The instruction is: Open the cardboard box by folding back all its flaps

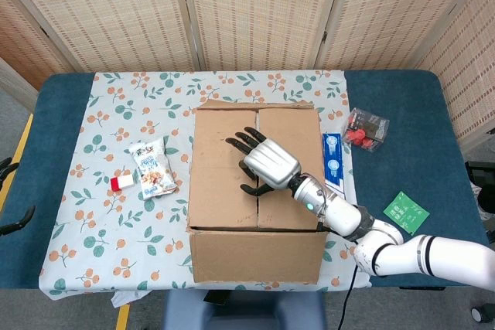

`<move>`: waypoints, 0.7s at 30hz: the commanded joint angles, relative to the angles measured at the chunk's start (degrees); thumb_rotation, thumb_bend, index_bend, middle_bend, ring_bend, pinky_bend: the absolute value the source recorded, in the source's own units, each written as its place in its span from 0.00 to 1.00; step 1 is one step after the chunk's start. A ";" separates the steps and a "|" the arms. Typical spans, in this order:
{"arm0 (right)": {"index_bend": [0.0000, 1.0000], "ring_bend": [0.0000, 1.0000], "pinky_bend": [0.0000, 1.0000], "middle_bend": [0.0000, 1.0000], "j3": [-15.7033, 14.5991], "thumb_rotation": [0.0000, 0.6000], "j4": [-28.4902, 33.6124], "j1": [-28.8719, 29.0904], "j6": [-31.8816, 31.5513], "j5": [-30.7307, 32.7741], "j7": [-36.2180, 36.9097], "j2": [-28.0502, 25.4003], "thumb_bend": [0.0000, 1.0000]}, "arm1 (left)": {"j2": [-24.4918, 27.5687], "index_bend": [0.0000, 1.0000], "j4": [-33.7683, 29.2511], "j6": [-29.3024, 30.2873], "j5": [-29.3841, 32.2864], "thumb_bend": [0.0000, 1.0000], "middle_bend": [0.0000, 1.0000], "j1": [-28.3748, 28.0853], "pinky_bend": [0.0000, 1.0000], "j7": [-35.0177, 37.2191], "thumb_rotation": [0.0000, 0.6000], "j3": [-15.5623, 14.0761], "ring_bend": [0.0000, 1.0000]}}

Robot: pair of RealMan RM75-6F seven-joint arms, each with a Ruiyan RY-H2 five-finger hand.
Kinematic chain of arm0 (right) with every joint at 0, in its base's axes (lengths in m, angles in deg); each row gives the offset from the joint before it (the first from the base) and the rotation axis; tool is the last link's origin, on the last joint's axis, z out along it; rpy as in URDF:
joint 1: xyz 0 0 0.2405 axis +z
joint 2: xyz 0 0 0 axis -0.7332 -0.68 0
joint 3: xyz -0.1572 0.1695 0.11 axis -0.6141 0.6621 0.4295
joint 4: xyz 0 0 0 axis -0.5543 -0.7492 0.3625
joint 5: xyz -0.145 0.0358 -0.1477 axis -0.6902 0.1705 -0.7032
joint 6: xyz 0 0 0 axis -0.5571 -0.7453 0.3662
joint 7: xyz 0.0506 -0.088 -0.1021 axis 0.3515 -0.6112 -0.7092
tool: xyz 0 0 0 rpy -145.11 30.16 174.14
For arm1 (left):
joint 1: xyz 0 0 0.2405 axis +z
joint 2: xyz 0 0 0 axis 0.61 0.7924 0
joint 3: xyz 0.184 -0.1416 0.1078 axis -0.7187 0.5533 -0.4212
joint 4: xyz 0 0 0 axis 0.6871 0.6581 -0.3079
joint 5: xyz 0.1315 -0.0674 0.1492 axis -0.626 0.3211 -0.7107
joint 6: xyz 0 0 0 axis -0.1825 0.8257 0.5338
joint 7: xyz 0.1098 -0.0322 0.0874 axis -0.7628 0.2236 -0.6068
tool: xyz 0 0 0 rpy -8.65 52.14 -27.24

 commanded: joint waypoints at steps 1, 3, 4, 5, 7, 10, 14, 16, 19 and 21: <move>0.67 0.03 0.00 0.11 -0.46 0.59 -1.50 1.08 0.45 1.26 -0.66 1.40 0.43 | 0.00 0.17 0.52 0.42 -0.49 0.55 0.00 -0.03 0.00 1.36 1.00 -0.21 0.00; 0.68 0.03 0.00 0.11 -0.63 0.59 -2.21 1.52 0.51 1.63 -0.71 1.98 0.43 | -0.08 0.21 0.97 0.59 -0.45 0.63 0.00 0.01 0.00 2.20 1.00 -0.21 0.00; 0.68 0.03 0.00 0.11 -0.71 0.59 -2.50 1.65 0.51 1.73 -0.67 2.18 0.43 | -0.11 0.21 1.10 0.59 -0.40 0.64 0.00 0.03 0.00 2.40 1.00 -0.23 0.00; 0.69 0.03 0.00 0.11 -0.81 0.59 -2.75 1.76 0.54 1.85 -0.61 2.34 0.43 | -0.14 0.22 1.22 0.62 -0.41 0.66 0.00 0.03 0.00 2.54 1.00 -0.26 0.00; 0.69 0.03 0.00 0.11 -1.02 0.59 -3.32 2.05 0.68 2.19 -0.52 2.63 0.43 | -0.24 0.23 1.45 0.86 -0.50 0.66 0.00 0.02 0.00 2.58 1.00 -0.28 0.00; 0.69 0.03 0.00 0.11 -1.34 0.58 -3.93 2.52 1.02 2.76 -0.54 2.96 0.43 | -0.44 0.23 1.70 1.35 -0.61 0.66 0.00 0.06 0.00 2.65 1.00 -0.26 0.00; 0.69 0.03 0.00 0.11 -1.84 0.58 -4.57 3.09 1.33 3.41 -0.96 3.21 0.43 | -0.49 0.23 1.91 1.45 -0.51 0.67 0.00 0.08 0.00 3.07 1.00 -0.29 0.00; 0.69 0.02 0.00 0.11 -2.18 0.56 -4.77 3.37 1.42 3.87 -1.50 3.20 0.43 | -0.54 0.23 2.03 1.47 -0.42 0.67 0.00 0.08 0.00 3.17 1.00 -0.29 0.00; 0.69 0.00 0.00 0.10 -2.79 0.55 -4.93 3.75 1.27 4.43 -2.84 3.05 0.43 | -0.61 0.24 2.18 1.67 -0.40 0.67 0.00 0.11 0.00 3.28 1.00 -0.28 0.00; 0.70 0.00 0.00 0.08 -3.11 0.55 -4.98 3.86 0.90 4.46 -3.52 3.09 0.43 | -0.67 0.24 2.24 1.82 -0.40 0.67 0.00 0.14 0.00 3.34 1.00 -0.28 0.00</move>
